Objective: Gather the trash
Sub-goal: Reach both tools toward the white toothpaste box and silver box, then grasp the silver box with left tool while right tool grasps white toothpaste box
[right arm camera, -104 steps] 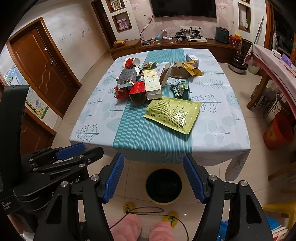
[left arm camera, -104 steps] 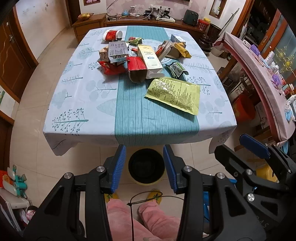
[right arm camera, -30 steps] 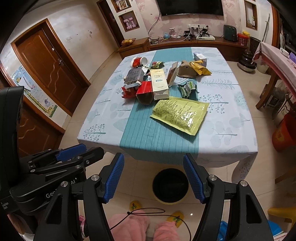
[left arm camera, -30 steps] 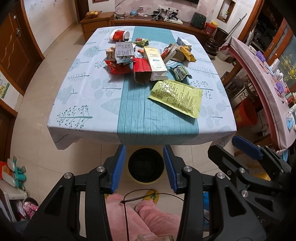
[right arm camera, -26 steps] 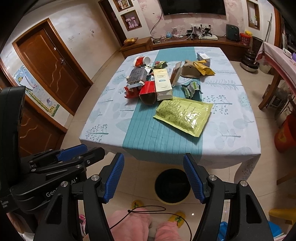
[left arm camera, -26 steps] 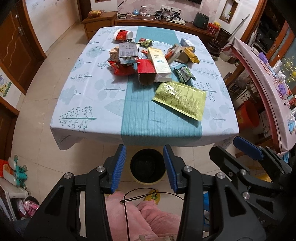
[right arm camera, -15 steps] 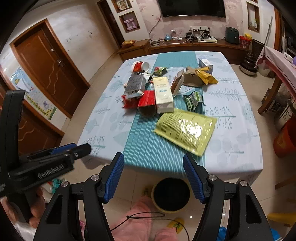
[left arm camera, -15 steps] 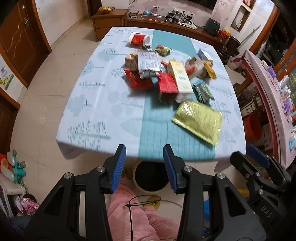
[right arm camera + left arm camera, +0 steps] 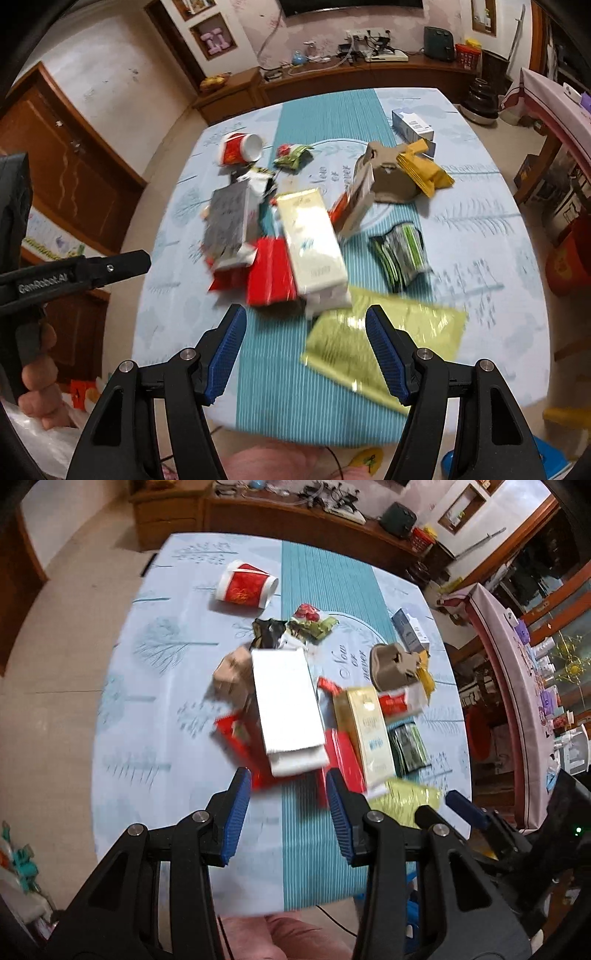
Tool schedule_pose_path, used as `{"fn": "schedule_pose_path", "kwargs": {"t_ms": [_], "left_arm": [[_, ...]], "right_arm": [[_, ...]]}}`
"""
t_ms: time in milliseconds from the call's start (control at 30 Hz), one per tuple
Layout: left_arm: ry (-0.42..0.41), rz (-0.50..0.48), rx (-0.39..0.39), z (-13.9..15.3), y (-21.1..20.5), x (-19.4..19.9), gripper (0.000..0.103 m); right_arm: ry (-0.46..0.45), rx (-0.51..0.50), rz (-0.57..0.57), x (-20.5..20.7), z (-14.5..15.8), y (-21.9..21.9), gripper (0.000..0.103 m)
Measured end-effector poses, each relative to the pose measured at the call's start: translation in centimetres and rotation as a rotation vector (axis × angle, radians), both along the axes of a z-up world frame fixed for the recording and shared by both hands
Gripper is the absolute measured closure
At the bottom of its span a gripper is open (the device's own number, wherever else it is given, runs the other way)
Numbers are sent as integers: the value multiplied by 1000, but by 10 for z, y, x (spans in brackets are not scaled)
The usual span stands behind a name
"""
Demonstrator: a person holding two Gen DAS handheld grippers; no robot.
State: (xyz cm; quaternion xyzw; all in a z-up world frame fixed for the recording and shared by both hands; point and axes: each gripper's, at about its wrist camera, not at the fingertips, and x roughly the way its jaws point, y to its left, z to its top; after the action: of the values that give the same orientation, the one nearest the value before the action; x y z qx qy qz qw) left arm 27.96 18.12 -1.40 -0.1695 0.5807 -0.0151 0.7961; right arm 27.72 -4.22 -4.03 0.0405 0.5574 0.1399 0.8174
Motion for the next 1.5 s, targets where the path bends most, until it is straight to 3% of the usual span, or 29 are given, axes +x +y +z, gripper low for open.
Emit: {"fn": "schedule_pose_path", "kwargs": {"t_ms": [233, 333, 533, 733, 833, 933, 1200, 1500], "left_arm": [[95, -49, -17, -42, -2, 65, 62], [109, -98, 1, -54, -13, 79, 37], [162, -102, 53, -77, -25, 102, 37], [155, -89, 123, -86, -29, 117, 36], [156, -92, 137, -90, -29, 119, 36], [179, -87, 133, -96, -23, 117, 36], [220, -53, 136, -110, -5, 105, 36], [189, -93, 175, -107, -13, 96, 44]], "right_arm": [[41, -25, -16, 69, -44, 22, 29], [65, -46, -10, 86, -61, 27, 26], [99, -60, -22, 104, -84, 29, 26], [130, -56, -39, 110, -98, 27, 26], [131, -35, -35, 111, -101, 27, 33], [130, -25, -23, 109, -101, 31, 43], [101, -43, -15, 101, -93, 34, 46], [62, -21, -49, 86, -72, 21, 47]]}}
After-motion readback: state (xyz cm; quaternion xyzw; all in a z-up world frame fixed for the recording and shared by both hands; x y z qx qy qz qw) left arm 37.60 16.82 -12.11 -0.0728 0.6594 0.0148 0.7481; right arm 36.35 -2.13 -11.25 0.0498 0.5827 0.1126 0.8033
